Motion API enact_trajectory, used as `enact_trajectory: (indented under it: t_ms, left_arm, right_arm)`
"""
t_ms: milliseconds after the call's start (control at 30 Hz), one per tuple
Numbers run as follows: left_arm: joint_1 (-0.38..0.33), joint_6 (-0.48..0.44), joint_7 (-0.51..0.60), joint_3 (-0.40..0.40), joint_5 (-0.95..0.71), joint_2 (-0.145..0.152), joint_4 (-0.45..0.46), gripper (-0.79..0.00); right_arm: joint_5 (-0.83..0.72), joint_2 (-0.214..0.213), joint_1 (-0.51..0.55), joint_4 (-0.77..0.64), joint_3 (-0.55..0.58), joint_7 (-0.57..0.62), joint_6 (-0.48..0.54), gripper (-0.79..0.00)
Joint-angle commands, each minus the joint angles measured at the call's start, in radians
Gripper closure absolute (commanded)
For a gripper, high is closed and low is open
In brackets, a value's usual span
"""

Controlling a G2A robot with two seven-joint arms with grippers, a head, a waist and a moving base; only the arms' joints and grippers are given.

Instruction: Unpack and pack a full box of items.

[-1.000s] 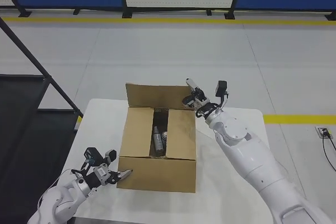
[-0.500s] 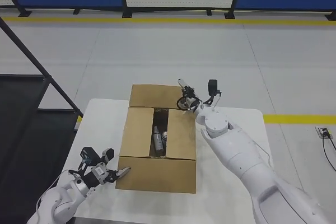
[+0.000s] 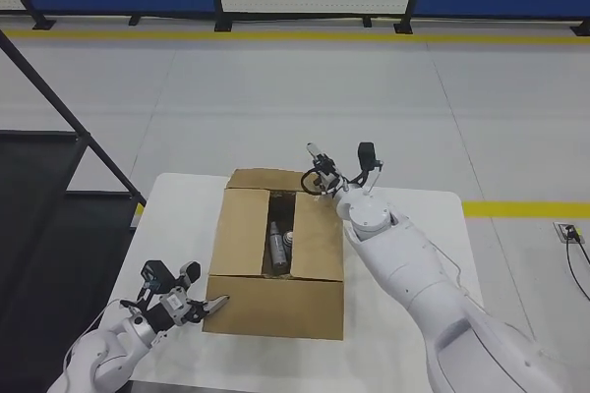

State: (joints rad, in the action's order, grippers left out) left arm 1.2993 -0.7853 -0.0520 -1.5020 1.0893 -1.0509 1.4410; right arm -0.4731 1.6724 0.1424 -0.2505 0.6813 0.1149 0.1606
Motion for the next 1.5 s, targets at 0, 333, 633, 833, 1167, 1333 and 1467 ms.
enact_trajectory:
  t_ms: [0, 333, 633, 833, 1167, 1333, 1467]
  left_arm:
    - [0.002, -0.003, -0.003, -0.001, 0.002, 0.001, -0.001, -0.785]
    - [0.009, -0.015, 0.003, 0.000, 0.025, 0.006, 0.008, -0.785]
    - [0.009, 0.010, -0.028, 0.020, 0.051, 0.004, -0.008, -0.785]
    - [0.017, -0.011, -0.044, -0.031, -0.068, 0.009, -0.016, -0.785]
    - [-0.049, 0.284, 0.024, -0.046, -0.160, -0.002, -0.077, -0.785]
    - [-0.098, 0.346, 0.025, 0.019, -0.096, -0.014, -0.115, -0.785]
    - [-0.114, 0.333, 0.012, 0.050, -0.079, -0.019, -0.140, -0.785]
  right_arm:
    - [0.003, 0.004, -0.005, 0.013, 0.004, 0.030, -0.009, -0.785]
    - [0.033, 0.006, -0.015, 0.045, 0.029, 0.088, 0.016, -0.785]
    - [0.001, -0.008, -0.007, 0.027, 0.085, 0.129, 0.134, -0.785]
    - [-0.001, -0.019, 0.006, -0.022, 0.109, 0.293, 0.220, -0.785]
    - [0.043, -0.036, 0.008, -0.069, 0.112, 0.471, 0.237, -0.785]
    - [0.066, -0.039, 0.037, -0.117, 0.108, 0.499, 0.211, -0.785]
    - [0.122, -0.048, 0.061, -0.181, 0.096, 0.572, 0.147, -0.785]
